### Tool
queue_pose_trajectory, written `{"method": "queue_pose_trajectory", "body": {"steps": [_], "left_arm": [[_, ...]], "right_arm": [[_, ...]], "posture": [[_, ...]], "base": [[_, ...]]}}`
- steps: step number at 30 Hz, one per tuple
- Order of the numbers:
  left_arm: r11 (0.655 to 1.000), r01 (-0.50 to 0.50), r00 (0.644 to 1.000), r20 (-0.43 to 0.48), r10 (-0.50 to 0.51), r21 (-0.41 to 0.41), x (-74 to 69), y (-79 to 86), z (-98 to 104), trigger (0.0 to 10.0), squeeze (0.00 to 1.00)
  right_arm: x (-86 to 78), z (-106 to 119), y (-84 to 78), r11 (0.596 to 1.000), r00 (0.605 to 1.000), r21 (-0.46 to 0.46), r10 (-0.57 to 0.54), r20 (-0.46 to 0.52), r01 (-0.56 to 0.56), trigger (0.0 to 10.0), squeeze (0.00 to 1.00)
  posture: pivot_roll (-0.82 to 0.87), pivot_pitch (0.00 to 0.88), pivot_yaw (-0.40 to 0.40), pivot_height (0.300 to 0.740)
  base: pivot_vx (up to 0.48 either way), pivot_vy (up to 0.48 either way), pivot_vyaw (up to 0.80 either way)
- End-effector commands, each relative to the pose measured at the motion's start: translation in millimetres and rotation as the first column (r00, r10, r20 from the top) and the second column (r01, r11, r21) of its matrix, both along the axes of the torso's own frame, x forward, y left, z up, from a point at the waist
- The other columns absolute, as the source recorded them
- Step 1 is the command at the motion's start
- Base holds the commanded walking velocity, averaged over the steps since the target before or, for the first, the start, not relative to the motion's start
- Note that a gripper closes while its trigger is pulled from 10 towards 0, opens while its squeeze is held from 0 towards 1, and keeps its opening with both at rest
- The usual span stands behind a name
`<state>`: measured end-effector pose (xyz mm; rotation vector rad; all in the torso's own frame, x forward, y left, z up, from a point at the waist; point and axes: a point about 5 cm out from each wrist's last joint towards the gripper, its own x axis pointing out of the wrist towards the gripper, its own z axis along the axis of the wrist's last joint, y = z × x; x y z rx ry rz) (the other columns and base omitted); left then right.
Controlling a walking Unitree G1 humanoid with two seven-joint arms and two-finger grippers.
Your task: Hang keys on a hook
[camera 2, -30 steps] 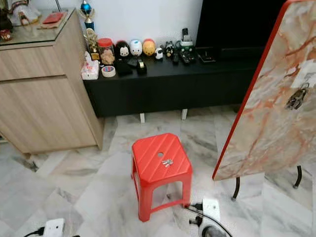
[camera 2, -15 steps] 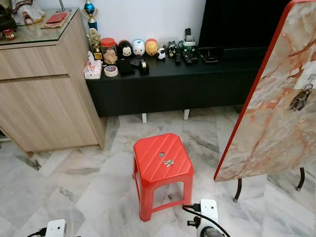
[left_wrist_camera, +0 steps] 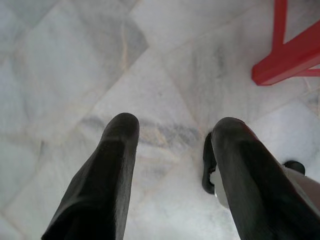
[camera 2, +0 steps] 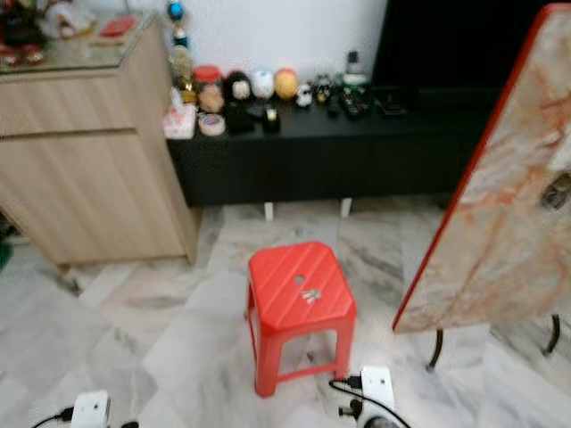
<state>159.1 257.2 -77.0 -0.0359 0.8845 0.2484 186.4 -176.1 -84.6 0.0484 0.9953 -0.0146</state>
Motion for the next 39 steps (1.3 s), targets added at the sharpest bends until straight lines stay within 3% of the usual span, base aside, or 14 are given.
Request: {"method": "queue_pose_trajectory", "body": {"steps": [1,13,33,39], "left_arm": [[1.0,-0.006,0.999,-0.034,0.005,-0.005,-4.6,-5.1,-4.2,10.0,0.0],[1.0,-0.01,1.0,-0.023,0.01,-0.005,-3.3,-10.9,-5.1,10.0,0.0],[1.0,-0.016,0.999,-0.035,0.016,-0.022,-12.3,-12.3,-8.8,10.0,0.0],[1.0,-0.018,0.999,-0.034,0.018,-0.023,-12.1,-11.7,-8.6,10.0,0.0]], "right_arm": [[0.1,-0.2,1.6,1.0,1.0,0.002,0.005,-0.003,-0.005,10.0,0.0],[-1.7,-1.7,7.9,1.0,1.0,0.006,0.004,-0.012,-0.004,10.0,0.0],[-1.8,-1.4,2.7,0.996,0.996,0.017,-0.088,-0.007,0.088,10.0,0.0],[-1.8,-0.8,-2.4,0.996,0.996,-0.008,-0.085,0.005,0.085,10.0,0.0]], "posture": [[0.01,0.0,-0.018,0.74],[0.01,0.0,-0.018,0.74],[0.01,0.0,-0.022,0.74],[0.01,0.0,-0.024,0.74]], "base": [[0.0,0.0,0.8],[0.0,0.0,0.8],[0.0,0.0,0.0],[0.246,0.0,-0.64]]}}
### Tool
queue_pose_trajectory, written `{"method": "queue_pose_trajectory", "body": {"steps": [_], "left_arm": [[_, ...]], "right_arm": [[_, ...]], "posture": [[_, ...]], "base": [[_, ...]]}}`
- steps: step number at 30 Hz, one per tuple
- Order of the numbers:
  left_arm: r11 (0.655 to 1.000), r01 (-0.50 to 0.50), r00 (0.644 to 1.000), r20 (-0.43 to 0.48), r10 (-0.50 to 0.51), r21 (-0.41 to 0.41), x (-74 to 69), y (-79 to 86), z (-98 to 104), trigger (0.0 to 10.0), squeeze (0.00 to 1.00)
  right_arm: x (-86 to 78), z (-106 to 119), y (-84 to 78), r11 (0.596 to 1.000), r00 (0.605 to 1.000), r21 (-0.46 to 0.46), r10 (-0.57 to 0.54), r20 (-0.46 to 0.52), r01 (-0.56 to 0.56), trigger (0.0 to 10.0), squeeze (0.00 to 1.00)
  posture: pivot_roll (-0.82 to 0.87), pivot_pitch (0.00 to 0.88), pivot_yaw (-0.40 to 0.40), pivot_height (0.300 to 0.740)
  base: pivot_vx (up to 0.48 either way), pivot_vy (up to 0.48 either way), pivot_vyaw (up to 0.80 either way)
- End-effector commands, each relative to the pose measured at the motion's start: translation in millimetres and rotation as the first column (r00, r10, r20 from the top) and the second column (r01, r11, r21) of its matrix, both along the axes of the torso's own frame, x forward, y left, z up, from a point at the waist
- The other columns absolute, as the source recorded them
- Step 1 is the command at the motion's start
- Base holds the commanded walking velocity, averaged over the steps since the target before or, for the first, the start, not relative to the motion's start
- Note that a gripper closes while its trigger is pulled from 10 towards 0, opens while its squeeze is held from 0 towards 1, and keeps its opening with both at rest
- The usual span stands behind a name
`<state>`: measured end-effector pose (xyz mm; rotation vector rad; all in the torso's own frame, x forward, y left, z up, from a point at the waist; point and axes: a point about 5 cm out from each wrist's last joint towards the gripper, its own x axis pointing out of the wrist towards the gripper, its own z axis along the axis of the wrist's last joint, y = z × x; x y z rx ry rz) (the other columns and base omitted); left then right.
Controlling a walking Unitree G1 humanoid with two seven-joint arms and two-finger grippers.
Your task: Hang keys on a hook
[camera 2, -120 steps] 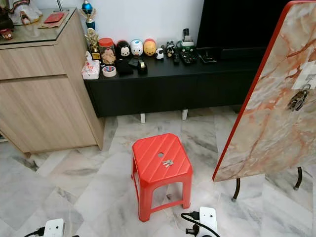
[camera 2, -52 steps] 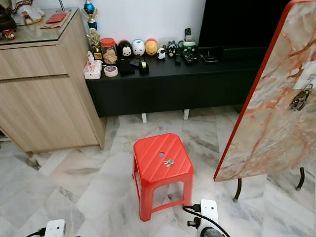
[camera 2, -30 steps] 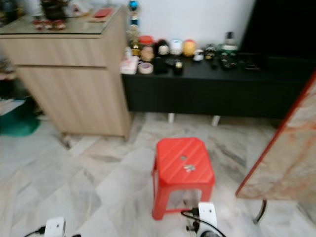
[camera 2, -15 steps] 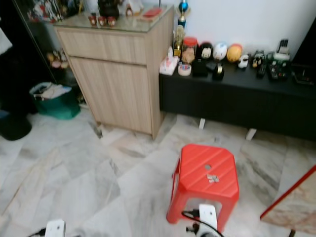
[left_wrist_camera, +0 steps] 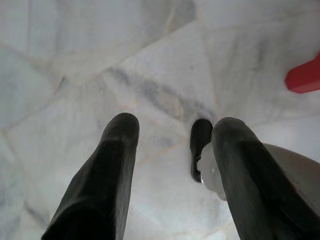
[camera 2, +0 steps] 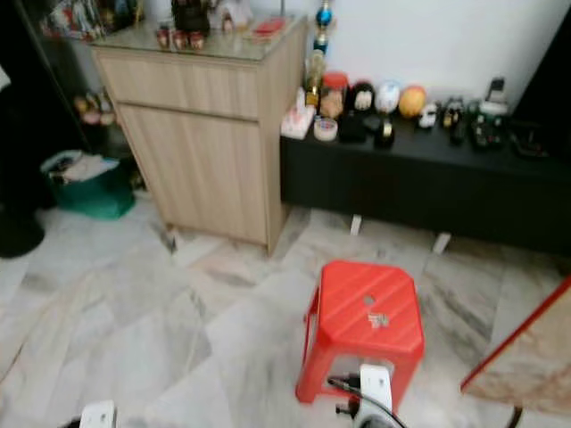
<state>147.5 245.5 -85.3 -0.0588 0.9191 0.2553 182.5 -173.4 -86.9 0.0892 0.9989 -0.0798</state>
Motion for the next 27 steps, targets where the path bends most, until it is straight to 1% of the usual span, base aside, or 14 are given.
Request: {"method": "queue_pose_trajectory", "body": {"steps": [1,2,7,12,16,21,27], "left_arm": [[1.0,-0.001,1.0,-0.001,0.001,-0.003,-0.5,-0.2,-0.3,10.0,0.0],[1.0,0.0,1.0,-0.002,0.0,-0.003,-0.6,-0.3,-0.4,10.0,0.0],[1.0,0.0,1.0,-0.004,0.0,-0.004,-0.8,-0.6,-0.6,10.0,0.0],[1.0,0.002,1.0,-0.003,-0.002,-0.005,1.8,-3.2,-0.4,10.0,0.0],[1.0,0.009,1.0,0.001,-0.009,-0.009,6.4,-10.1,-0.6,10.0,0.0],[1.0,0.014,1.0,0.002,-0.014,-0.005,7.6,-11.6,-0.5,10.0,0.0],[1.0,0.013,1.0,0.005,-0.013,-0.002,8.2,-12.4,-0.4,10.0,0.0]], "right_arm": [[0.8,1.3,-8.5,1.0,1.0,-0.016,-0.021,0.01,0.021,10.0,0.0],[-0.8,1.0,-12.7,0.999,1.0,-0.023,-0.031,0.008,0.031,10.0,0.0],[0.4,2.1,-15.1,0.999,0.999,-0.027,-0.046,0.025,0.046,10.0,0.0],[1.6,2.4,-13.7,0.999,0.999,-0.027,-0.044,0.021,0.044,10.0,0.0],[2.2,2.6,-12.9,0.999,0.999,-0.029,-0.04,0.022,0.041,10.0,0.0],[3.4,3.1,-11.2,0.999,0.999,-0.032,-0.031,0.029,0.032,10.0,0.0],[8.8,5.7,-8.3,1.0,0.998,-0.022,-0.02,0.057,0.021,10.0,0.0]], "posture": [[0.01,0.0,-0.024,0.74],[0.01,0.0,-0.024,0.74],[0.01,0.0,-0.024,0.74],[0.01,0.0,-0.025,0.74],[0.01,0.0,-0.024,0.74],[0.01,0.0,-0.024,0.74],[0.01,0.0,-0.023,0.74]], "base": [[0.255,0.0,0.0],[0.259,0.0,0.0],[0.255,0.0,0.0],[0.259,0.0,0.0],[0.257,0.0,-0.52],[0.257,0.0,0.0],[0.249,0.0,0.0]]}}
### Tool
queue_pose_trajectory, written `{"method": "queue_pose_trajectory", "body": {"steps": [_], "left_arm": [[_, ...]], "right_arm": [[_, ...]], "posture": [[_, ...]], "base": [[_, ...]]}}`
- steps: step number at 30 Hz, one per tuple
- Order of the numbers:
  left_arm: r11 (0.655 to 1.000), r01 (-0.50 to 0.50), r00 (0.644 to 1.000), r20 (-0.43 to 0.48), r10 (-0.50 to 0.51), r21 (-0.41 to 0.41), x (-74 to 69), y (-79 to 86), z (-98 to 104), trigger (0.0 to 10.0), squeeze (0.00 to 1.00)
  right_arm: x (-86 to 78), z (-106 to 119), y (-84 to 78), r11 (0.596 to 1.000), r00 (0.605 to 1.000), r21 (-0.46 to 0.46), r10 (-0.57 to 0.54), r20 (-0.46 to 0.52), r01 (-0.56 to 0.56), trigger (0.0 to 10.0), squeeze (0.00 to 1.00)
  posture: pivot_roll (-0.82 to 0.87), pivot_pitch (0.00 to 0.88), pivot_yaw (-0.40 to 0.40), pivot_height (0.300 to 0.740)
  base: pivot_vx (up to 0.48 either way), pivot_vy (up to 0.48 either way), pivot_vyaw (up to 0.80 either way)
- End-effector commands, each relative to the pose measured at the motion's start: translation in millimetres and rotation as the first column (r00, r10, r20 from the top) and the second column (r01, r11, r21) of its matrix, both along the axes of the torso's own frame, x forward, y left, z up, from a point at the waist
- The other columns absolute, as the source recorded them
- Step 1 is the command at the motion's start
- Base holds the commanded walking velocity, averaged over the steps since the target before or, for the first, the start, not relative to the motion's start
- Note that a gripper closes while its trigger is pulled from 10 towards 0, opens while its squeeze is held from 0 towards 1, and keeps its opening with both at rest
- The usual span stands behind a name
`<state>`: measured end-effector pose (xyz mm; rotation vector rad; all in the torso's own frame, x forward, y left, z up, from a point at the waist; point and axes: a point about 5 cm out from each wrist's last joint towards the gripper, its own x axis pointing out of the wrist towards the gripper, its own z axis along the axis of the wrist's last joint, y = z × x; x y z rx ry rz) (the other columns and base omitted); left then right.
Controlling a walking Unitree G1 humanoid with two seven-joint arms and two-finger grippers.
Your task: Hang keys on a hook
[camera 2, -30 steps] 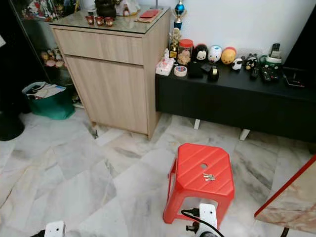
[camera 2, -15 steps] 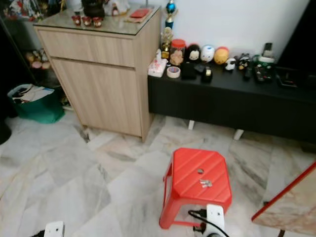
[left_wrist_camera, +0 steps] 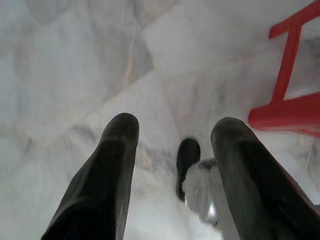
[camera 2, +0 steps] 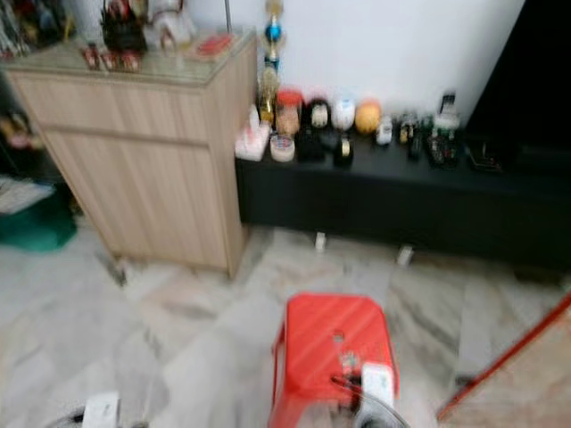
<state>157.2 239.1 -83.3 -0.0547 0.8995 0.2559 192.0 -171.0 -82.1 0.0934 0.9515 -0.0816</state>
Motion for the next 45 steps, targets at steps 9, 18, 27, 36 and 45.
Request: {"method": "queue_pose_trajectory", "body": {"steps": [9,18,27,36,45], "left_arm": [[1.0,0.017,1.0,-0.003,-0.017,-0.002,1.9,-7.9,-1.3,10.0,0.0],[0.999,-0.031,0.994,0.103,0.031,0.005,17.8,-5.1,8.4,10.0,0.0],[0.99,0.112,0.871,0.471,-0.14,0.088,79.5,-10.6,58.0,10.0,0.0],[0.988,0.083,0.718,0.68,-0.148,0.128,88.5,-24.5,87.5,10.0,0.0],[0.988,0.094,0.722,0.676,-0.15,0.119,90.1,-31.8,87.7,10.0,0.0]], "right_arm": [[6.6,4.7,-7.8,1.0,0.999,-0.008,-0.011,0.044,0.011,10.0,0.0],[38.7,26.4,-6.8,1.0,0.973,-0.024,0.009,0.229,-0.003,10.0,0.0],[85.1,74.6,-5.4,0.994,0.831,-0.096,0.104,0.547,-0.061,10.0,0.0],[80.9,83.7,-6.1,0.992,0.755,-0.116,0.108,0.647,-0.042,10.0,0.0],[84.1,84.9,-9.5,0.993,0.765,-0.114,0.083,0.639,-0.012,10.0,0.49]], "posture": [[0.01,0.0,-0.026,0.74],[0.0,0.0,-0.03,0.74],[0.0,0.0,-0.039,0.74],[0.0,0.0,-0.05,0.74],[-0.01,0.0,-0.039,0.74]], "base": [[0.11,0.0,0.0],[0.0,0.0,0.0],[0.0,0.0,0.0],[0.0,0.0,0.0],[0.0,0.0,0.0]]}}
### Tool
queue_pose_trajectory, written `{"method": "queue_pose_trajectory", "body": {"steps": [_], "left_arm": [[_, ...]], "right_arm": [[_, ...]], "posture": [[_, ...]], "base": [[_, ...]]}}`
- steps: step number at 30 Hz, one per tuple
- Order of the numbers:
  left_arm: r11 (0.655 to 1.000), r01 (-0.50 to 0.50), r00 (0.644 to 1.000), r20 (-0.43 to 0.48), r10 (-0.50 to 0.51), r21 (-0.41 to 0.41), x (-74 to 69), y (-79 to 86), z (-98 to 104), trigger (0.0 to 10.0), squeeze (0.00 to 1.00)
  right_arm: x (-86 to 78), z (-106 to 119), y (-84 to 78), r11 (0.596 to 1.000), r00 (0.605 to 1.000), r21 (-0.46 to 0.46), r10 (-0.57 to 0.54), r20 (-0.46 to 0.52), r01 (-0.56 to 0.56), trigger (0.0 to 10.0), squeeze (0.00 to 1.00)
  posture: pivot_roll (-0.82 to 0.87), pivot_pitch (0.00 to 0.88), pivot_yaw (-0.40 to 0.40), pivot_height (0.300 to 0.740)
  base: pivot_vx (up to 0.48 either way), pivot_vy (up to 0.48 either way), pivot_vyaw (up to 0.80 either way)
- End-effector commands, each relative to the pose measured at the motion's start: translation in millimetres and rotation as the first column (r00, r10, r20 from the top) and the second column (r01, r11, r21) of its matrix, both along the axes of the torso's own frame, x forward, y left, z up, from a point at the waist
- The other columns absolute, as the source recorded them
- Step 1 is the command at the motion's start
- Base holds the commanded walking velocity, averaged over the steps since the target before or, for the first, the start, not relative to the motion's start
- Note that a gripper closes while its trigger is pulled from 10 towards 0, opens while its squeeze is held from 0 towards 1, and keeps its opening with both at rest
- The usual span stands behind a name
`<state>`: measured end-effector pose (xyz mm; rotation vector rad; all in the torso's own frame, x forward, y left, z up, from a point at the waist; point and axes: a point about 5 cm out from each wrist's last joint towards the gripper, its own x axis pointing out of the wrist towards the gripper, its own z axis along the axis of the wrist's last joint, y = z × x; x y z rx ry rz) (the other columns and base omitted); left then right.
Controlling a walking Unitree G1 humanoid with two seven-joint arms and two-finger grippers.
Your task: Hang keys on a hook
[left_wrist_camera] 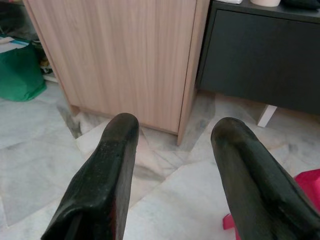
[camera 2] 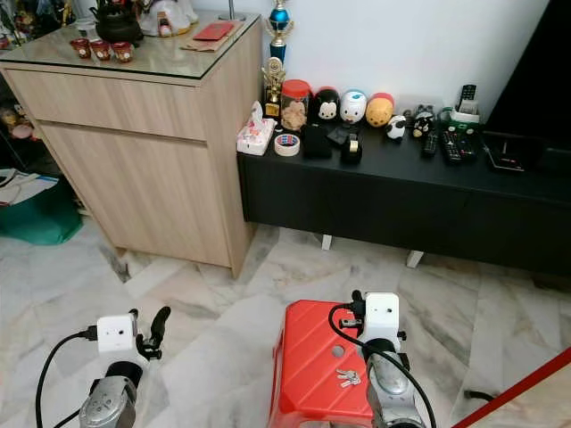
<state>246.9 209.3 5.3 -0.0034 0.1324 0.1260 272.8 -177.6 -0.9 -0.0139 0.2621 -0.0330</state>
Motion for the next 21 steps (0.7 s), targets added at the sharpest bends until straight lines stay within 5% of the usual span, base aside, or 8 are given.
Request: {"method": "queue_pose_trajectory", "body": {"steps": [1,15,16,17,21], "left_arm": [[1.0,0.002,1.0,-0.017,-0.002,-0.011,0.8,-2.1,-1.1,10.0,0.0],[1.0,0.011,0.999,-0.042,-0.011,-0.014,-0.3,0.0,-3.3,10.0,0.0],[1.0,0.012,0.999,-0.044,-0.013,-0.015,0.3,0.3,-3.3,10.0,0.0],[1.0,0.013,0.999,-0.044,-0.013,-0.016,0.6,0.4,-3.1,10.0,0.0],[1.0,0.013,0.999,-0.04,-0.014,-0.017,3.3,1.4,-1.1,10.0,0.0]], "right_arm": [[3.5,4.0,-4.3,1.0,1.0,0.016,-0.026,0.013,0.026,10.0,1.0],[2.0,1.7,-4.9,0.998,0.999,0.018,-0.054,-0.001,0.054,10.0,1.0],[2.2,1.2,-4.0,0.999,0.999,0.014,-0.052,-0.007,0.052,10.0,0.79],[2.3,1.1,-3.8,0.999,0.999,0.013,-0.053,-0.009,0.053,10.0,0.0],[4.0,1.1,-3.1,0.998,0.998,0.014,-0.055,-0.017,0.056,10.0,0.0]], "posture": [[-0.01,0.0,-0.036,0.74],[-0.01,0.0,-0.027,0.74],[-0.01,0.0,-0.027,0.74],[-0.01,0.0,-0.027,0.74],[-0.01,0.0,-0.031,0.74]], "base": [[0.0,0.0,0.0],[0.0,0.0,0.0],[0.0,0.0,0.0],[0.0,0.0,0.0],[0.0,0.0,0.0]]}}
